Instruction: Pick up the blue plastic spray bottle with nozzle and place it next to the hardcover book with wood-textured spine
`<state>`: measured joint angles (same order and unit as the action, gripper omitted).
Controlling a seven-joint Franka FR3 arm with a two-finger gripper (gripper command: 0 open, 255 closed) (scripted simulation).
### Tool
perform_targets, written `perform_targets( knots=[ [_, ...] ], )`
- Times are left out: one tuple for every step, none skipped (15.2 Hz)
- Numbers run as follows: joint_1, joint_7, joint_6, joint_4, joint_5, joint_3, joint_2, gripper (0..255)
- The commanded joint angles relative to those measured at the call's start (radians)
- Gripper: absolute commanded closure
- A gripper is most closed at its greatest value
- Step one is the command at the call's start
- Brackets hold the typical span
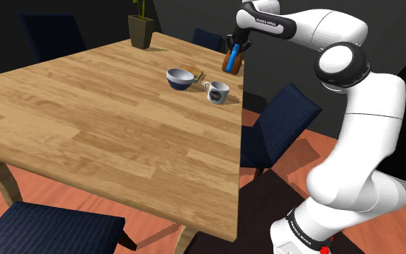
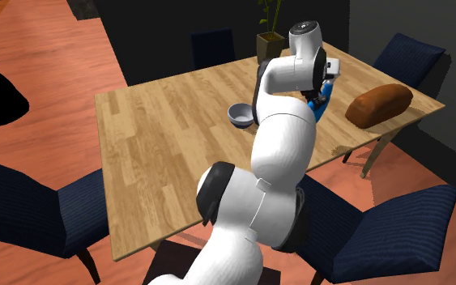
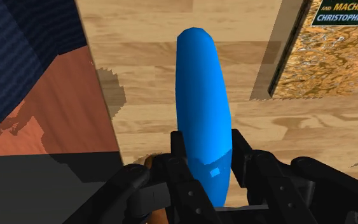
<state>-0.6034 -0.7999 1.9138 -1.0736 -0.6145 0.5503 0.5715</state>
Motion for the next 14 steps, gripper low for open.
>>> perform_targets(
  knots=[
    [0.038, 0.028, -0.026, 0.131, -0.025, -0.02, 0.098, 255],
    [0.051, 0.04, -0.036, 0.178, -0.03, -0.026, 0.13, 255],
    [0.044, 0.033, -0.019, 0.153, -0.03, -0.026, 0.124, 255],
    [0.037, 0.026, -0.003, 0.129, -0.03, -0.025, 0.118, 255],
    [0.031, 0.019, 0.012, 0.106, -0.031, -0.025, 0.113, 255],
    [0.025, 0.012, 0.027, 0.085, -0.032, -0.025, 0.109, 255],
    [0.02, 0.006, 0.042, 0.065, -0.033, -0.025, 0.105, 255],
    [0.015, 0.0, 0.056, 0.046, -0.034, -0.025, 0.102, 255],
    [0.01, -0.006, 0.07, 0.028, -0.035, -0.025, 0.099, 255],
    [0.006, -0.012, 0.083, 0.011, -0.037, -0.026, 0.097, 255],
    [0.002, -0.018, 0.097, -0.006, -0.039, -0.026, 0.095, 255],
    [-0.001, -0.024, 0.11, -0.021, -0.04, -0.027, 0.094, 255],
    [-0.004, -0.03, 0.122, -0.036, -0.043, -0.028, 0.093, 255],
    [-0.007, -0.036, 0.135, -0.051, -0.045, -0.029, 0.092, 255]
  ],
)
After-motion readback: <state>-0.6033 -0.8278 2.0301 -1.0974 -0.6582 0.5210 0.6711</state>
